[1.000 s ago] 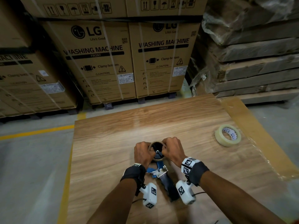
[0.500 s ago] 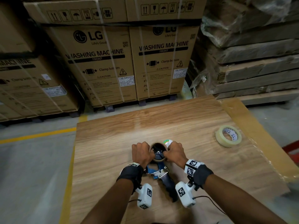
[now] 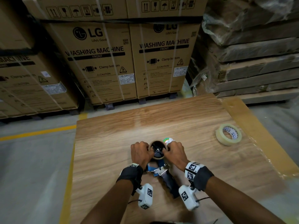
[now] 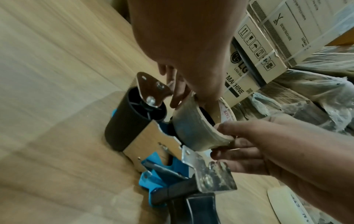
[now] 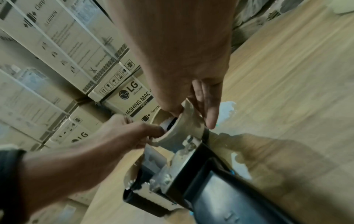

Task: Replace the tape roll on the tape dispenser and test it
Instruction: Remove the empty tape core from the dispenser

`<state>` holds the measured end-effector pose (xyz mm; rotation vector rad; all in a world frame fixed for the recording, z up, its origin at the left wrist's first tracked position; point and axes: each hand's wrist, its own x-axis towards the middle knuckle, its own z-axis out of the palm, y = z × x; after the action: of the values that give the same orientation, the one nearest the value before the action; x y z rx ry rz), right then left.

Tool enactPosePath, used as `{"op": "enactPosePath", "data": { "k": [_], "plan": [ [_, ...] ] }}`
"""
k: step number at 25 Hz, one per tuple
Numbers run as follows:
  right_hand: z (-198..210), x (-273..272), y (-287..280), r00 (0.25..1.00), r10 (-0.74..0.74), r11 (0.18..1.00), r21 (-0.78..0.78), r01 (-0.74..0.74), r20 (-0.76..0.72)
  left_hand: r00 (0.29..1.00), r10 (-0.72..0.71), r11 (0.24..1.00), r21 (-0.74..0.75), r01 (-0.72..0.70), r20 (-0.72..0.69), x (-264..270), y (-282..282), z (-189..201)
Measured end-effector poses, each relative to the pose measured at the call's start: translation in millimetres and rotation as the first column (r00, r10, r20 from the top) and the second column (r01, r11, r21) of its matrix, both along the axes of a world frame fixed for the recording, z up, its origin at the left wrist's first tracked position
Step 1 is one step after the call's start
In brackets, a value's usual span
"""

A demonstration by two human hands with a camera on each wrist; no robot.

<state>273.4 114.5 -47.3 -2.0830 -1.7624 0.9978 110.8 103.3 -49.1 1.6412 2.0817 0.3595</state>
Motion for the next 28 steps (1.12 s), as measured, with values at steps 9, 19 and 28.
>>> {"op": "enactPosePath", "data": {
  "k": [9,19,28],
  "plan": [
    [17,-7,19,0.999,0.025,0.987,-0.158,-0.028,-0.02,0.986,0.136,0.973,-0.202,-0.114,0.095,4,1,7],
    [6,1,32,1.0,0.009,0.982,-0.189,-0.012,-0.014,0.993,0.113,0.966,-0.231,-0.113,-0.013,8,16,12],
    [-1,30,19,0.928,0.302,0.948,-0.037,-0.317,-0.22,0.901,0.187,0.969,-0.222,-0.105,0.391,-6,-2,-1]
  ]
}}
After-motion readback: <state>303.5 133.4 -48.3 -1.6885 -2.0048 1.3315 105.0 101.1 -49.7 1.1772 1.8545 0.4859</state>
